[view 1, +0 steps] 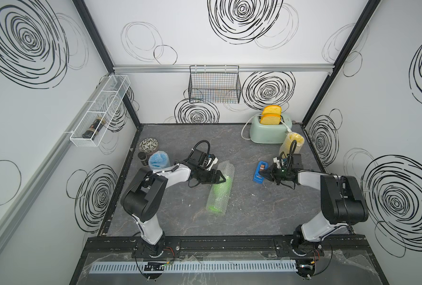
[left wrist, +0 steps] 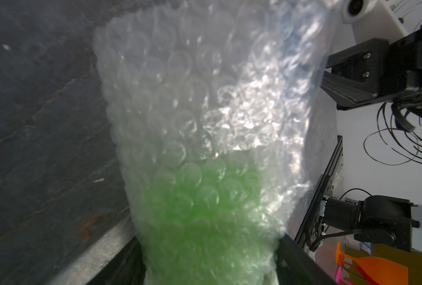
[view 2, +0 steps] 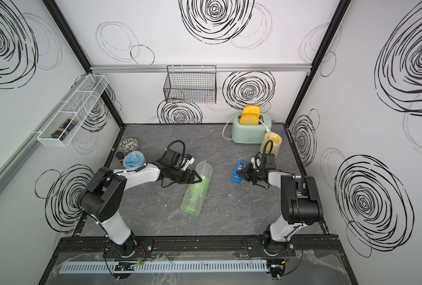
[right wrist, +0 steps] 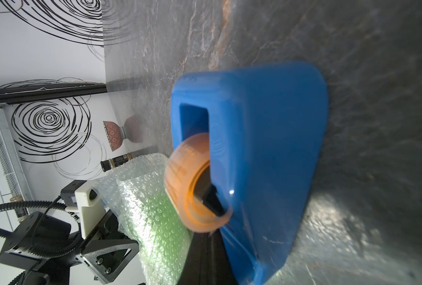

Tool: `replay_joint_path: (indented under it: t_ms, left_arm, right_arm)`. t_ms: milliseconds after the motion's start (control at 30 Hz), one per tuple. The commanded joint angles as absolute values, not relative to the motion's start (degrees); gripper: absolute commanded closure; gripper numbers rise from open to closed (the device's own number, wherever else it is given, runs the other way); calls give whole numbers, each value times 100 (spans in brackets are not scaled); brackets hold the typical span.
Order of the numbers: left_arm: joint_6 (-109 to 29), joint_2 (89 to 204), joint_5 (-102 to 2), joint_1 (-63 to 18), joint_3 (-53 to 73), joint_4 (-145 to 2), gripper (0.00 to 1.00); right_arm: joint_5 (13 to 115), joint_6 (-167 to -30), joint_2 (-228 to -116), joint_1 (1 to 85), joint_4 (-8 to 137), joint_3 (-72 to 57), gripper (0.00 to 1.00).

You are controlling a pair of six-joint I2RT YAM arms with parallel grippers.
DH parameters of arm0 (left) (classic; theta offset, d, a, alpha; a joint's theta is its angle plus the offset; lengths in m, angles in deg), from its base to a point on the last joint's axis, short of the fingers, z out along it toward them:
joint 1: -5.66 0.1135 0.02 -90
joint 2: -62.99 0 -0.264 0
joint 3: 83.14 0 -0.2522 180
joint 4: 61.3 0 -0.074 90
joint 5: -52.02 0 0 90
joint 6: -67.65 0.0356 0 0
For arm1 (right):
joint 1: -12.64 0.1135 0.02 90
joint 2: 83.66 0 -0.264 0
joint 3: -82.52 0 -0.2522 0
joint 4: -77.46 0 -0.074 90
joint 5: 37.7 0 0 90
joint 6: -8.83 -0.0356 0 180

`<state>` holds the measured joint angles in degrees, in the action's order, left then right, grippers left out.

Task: Wrap wine glasses in bubble wrap
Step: Tear off the tape using the Tape Cutter.

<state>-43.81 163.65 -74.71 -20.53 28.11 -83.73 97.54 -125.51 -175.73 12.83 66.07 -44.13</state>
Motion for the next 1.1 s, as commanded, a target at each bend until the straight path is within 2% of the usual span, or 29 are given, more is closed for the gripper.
replay_joint_path:
  t_ms: [0,200,333,467,533,633,733,833,933,1067]
  left_arm:
    - [-4220,16516,-6805,-2115,3071,-8848,21]
    - [-4221,16502,-6796,-2137,3062,-8871,21]
    - [-4225,16460,-6786,-2141,3045,-8888,21]
    - [-4229,16519,-6759,-2145,3049,-8854,21]
    - [-4229,16475,-6755,-2152,3005,-8918,21]
    - [-4233,16509,-6761,-2168,3080,-8854,21]
    - [-4231,16540,-6742,-2176,2976,-8946,21]
    - [-4241,16512,-6780,-2189,3067,-8875,21]
    - [-4264,16523,-6777,-2193,3017,-8890,22]
    - [-4257,16491,-6788,-2211,3044,-8851,21]
  right_arm:
    - [10088,-12787,-17322,1247,6962,-4291,100]
    - [10199,-13008,-17686,1056,7091,-4429,100]
    - [10273,-13496,-17345,1068,7290,-4449,100]
    - [10215,-13220,-17546,991,6607,-4122,100]
    - [10501,-13617,-17353,974,7012,-4277,100]
    - [10013,-13871,-16952,1009,7458,-4644,100]
    - [10279,-13532,-17458,816,6812,-4401,100]
    - [10300,-13899,-17225,842,7368,-4719,100]
    - [10248,-13757,-17379,777,7067,-4564,100]
    - [10333,-14225,-17181,935,7559,-4641,100]
